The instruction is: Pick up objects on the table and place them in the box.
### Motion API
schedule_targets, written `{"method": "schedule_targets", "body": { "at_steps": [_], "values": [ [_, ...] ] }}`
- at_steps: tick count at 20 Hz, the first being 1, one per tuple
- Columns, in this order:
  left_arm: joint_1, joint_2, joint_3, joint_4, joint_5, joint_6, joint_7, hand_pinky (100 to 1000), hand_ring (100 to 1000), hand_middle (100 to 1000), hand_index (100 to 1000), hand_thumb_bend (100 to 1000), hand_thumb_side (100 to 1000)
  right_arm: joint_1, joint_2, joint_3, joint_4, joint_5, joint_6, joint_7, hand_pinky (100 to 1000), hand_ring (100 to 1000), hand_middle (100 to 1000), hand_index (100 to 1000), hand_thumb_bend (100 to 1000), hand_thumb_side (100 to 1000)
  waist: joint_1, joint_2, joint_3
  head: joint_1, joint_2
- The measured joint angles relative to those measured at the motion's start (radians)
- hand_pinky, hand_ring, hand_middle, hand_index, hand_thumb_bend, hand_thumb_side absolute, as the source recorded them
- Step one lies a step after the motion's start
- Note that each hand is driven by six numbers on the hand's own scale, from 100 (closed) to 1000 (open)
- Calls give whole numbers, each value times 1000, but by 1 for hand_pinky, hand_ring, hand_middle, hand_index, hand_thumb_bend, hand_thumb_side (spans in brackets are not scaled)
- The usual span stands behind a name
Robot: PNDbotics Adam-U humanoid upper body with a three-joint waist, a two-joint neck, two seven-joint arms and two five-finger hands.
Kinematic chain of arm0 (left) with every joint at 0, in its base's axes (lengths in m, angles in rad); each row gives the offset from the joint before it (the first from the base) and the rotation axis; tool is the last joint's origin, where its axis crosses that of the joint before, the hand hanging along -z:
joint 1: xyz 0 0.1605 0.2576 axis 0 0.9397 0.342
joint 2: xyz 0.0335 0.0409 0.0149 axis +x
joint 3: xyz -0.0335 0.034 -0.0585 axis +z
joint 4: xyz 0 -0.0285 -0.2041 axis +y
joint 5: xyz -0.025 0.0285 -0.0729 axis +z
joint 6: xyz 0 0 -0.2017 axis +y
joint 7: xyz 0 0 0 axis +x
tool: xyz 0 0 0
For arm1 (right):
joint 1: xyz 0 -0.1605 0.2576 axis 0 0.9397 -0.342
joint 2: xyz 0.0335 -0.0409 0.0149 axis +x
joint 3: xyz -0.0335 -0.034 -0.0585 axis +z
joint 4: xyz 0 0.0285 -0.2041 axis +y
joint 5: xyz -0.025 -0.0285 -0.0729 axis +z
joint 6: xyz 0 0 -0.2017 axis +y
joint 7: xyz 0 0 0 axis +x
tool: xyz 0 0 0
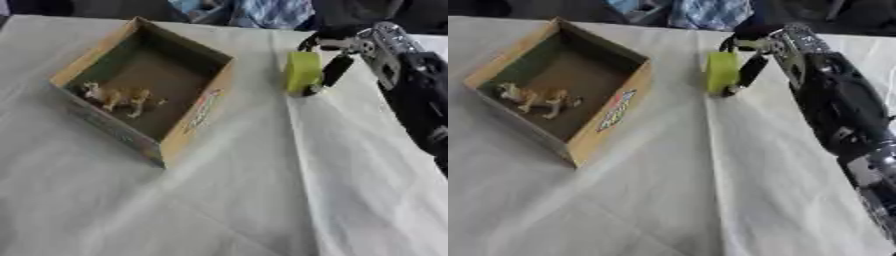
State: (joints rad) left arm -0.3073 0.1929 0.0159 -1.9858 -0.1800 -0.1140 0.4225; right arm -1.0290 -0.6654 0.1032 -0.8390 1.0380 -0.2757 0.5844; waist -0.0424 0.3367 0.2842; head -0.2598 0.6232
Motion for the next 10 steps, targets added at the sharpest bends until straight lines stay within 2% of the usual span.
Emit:
{"method": "schedule_targets", "body": {
  "at_steps": [4,10],
  "values": [
    [0,0,0,0,0,2,-4,600,930,1000,643,266,995,0,3,-4,0,-25,8,-7,928,896,692,836,466,428,0,0,0,0,0],
    [0,0,0,0,0,4,-13,600,930,1000,644,266,994,-4,3,-4,-1,-59,13,-3,915,887,655,812,411,393,-2,-2,-4,2,0]
  ]
}}
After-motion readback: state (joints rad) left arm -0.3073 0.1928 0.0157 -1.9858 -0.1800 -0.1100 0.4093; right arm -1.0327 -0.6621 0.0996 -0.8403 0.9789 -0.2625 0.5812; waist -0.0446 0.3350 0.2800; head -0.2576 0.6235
